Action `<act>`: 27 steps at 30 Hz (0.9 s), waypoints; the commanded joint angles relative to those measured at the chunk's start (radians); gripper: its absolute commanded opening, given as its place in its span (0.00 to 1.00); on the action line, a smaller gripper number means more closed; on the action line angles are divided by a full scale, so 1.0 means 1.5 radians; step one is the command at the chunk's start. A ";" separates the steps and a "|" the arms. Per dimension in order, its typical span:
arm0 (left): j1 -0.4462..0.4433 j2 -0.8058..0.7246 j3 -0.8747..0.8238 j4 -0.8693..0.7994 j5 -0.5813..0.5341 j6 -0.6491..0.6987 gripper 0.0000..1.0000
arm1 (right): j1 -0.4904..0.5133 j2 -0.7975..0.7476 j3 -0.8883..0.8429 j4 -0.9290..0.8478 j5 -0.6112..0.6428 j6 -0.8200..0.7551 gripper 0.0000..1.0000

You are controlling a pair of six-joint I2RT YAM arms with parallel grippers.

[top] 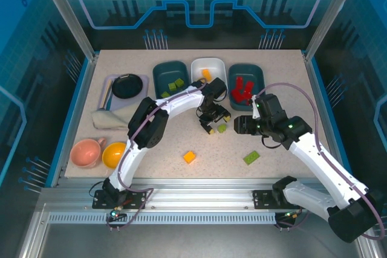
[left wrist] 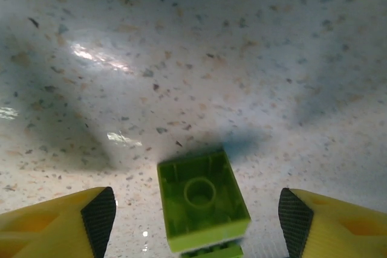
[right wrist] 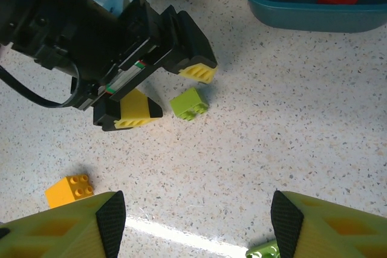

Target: Sort the legos into containers by color

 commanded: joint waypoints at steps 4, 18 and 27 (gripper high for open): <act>-0.019 0.029 0.023 -0.015 0.037 -0.042 0.66 | 0.002 -0.010 -0.014 -0.012 -0.001 0.003 0.67; -0.008 -0.026 0.005 -0.012 -0.001 -0.012 0.29 | -0.003 -0.003 -0.012 -0.006 -0.023 -0.004 0.67; 0.126 -0.174 -0.028 -0.092 -0.117 0.134 0.28 | 0.039 0.038 0.010 0.087 -0.135 -0.047 0.65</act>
